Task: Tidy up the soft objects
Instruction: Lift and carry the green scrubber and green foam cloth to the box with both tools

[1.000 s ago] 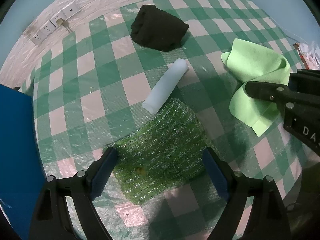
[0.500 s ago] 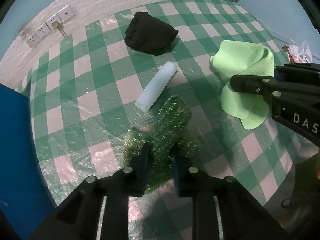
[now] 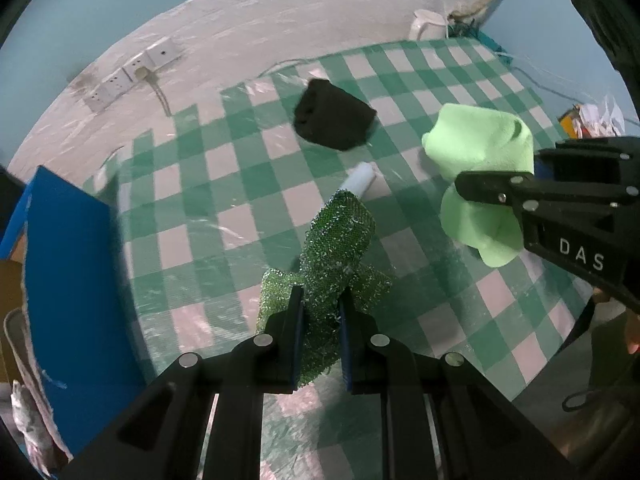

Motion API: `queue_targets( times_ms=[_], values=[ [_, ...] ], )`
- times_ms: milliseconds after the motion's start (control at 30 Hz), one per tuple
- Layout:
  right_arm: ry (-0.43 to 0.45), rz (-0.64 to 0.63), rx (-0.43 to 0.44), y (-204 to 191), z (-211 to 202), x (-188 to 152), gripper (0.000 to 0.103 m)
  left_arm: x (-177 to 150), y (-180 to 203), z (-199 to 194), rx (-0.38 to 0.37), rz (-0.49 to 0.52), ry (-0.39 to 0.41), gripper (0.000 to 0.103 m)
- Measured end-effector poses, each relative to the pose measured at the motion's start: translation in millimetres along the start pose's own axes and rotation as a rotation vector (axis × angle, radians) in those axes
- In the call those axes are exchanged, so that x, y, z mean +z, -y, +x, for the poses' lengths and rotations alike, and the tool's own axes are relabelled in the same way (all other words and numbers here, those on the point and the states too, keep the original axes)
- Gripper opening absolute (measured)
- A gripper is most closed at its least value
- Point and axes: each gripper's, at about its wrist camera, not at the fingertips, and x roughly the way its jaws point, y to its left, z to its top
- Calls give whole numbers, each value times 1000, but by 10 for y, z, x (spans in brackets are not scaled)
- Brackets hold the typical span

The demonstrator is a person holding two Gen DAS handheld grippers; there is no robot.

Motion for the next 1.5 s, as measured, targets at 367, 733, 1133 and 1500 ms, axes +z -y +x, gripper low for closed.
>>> queue_targets(
  times_ms=[367, 733, 1133, 1500],
  values=[
    [42, -43, 3, -254, -263, 18, 13, -23, -281, -231, 44, -36, 56, 15],
    [71, -106, 17, -609, -434, 55, 13, -162, -567, -524, 91, -83, 114, 15],
    [105, -173, 40, -1067, -594, 197, 13, -298, -856, -797, 145, -137, 171, 15],
    [135, -244, 84, -1607, -701, 396, 13, -482, -1308, -972, 191, -230, 207, 15]
  ],
)
